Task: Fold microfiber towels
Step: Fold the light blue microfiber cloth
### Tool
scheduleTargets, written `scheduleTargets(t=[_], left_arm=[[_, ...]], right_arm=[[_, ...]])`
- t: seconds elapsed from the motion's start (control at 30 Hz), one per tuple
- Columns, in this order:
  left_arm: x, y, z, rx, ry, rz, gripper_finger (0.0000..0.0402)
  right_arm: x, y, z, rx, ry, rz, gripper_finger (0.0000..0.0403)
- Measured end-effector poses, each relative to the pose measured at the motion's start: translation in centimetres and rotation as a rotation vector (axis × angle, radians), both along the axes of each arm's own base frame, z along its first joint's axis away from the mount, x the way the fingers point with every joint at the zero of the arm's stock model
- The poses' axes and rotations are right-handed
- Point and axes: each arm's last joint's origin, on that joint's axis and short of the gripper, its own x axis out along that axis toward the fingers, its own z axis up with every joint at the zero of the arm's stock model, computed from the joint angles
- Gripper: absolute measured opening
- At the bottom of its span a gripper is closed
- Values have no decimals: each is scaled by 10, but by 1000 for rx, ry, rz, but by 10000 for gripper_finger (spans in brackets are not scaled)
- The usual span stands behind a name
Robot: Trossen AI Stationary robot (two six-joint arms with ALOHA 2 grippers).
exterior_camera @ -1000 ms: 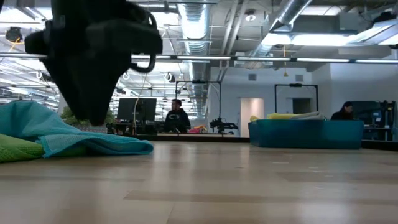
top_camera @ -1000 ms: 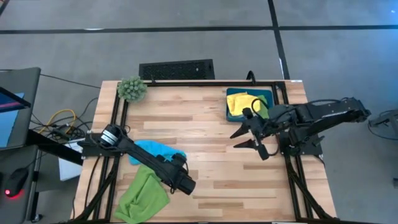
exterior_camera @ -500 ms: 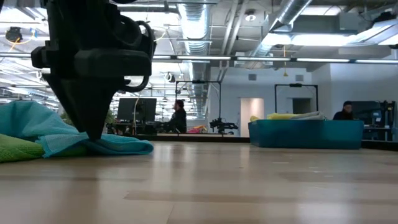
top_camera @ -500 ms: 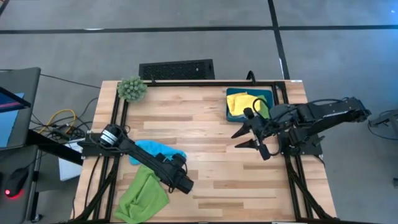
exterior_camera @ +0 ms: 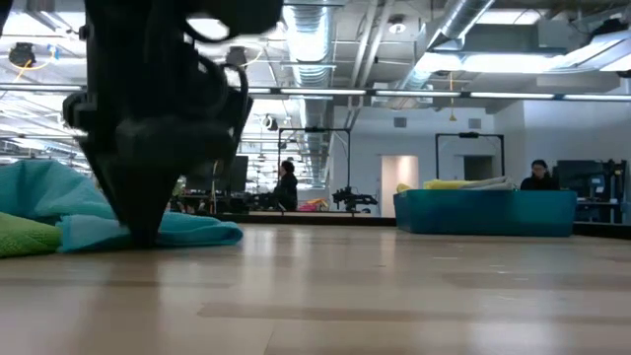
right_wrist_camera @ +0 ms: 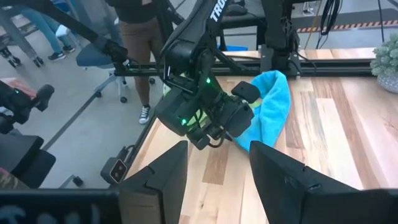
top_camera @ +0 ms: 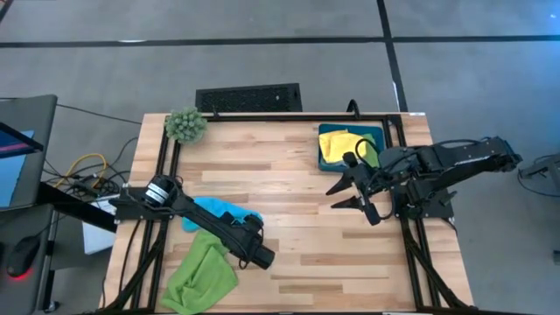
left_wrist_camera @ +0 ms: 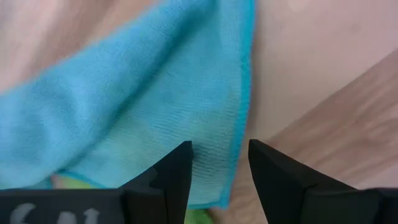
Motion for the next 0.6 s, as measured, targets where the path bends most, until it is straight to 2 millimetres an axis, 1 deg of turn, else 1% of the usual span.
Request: scheduleTargets(t=[0.1, 0.17, 0.23, 0.33, 0.47, 0.5, 0.6], left_arm=[[1, -1, -10, -18, 37, 2, 151], [2, -1, -10, -17, 34, 20, 147], [2, -1, -10, -13, 31, 29, 134], [0, 1, -9, -3, 51, 47, 97], [-1, 1, -7, -16, 89, 17, 24], [-2, 1, -7, -18, 100, 13, 12], [-3, 1, -6, -14, 112, 12, 7]], right_arm=[[0, 0, -1, -3, 12, 0, 195], [-1, 0, -2, -4, 20, 0, 195], [-1, 0, -2, -4, 19, 0, 195], [-1, 0, -2, -5, 18, 0, 195], [-1, 0, -2, -5, 18, 0, 195], [-1, 0, -2, -5, 18, 0, 195], [-1, 0, -2, -6, 17, 0, 195]])
